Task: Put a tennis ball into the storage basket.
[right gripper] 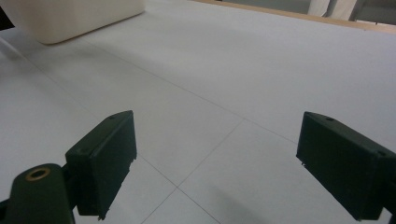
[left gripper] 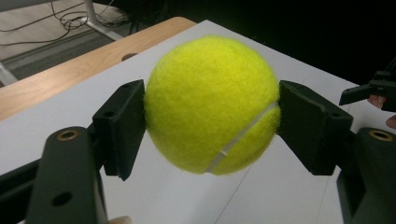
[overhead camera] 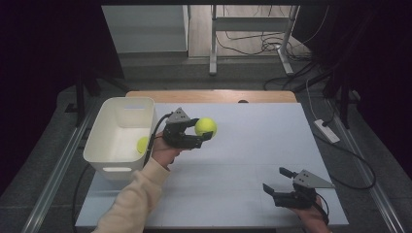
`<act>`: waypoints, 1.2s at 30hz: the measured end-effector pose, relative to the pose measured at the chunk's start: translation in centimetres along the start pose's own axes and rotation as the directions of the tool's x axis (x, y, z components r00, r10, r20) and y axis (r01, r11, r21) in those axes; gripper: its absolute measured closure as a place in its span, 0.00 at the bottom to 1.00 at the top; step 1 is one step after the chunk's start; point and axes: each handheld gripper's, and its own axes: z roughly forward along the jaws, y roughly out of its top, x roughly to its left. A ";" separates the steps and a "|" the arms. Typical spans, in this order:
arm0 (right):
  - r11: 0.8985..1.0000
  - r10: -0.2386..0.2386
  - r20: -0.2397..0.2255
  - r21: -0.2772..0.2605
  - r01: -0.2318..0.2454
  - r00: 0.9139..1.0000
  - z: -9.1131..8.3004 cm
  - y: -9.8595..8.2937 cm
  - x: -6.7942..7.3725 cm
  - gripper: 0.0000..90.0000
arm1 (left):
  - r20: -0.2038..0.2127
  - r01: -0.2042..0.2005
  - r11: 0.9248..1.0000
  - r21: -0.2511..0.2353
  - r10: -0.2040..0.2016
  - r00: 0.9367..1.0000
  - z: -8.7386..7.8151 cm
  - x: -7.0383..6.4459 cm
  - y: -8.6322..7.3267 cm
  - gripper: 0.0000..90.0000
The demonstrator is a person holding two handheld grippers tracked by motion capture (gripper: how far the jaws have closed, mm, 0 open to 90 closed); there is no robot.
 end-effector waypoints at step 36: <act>1.000 0.010 0.004 -0.007 -0.010 1.000 0.0 0.1 -0.1 0.14 | -0.054 0.001 0.997 -0.080 -0.005 0.999 -3.6 0.7 1.6 0.31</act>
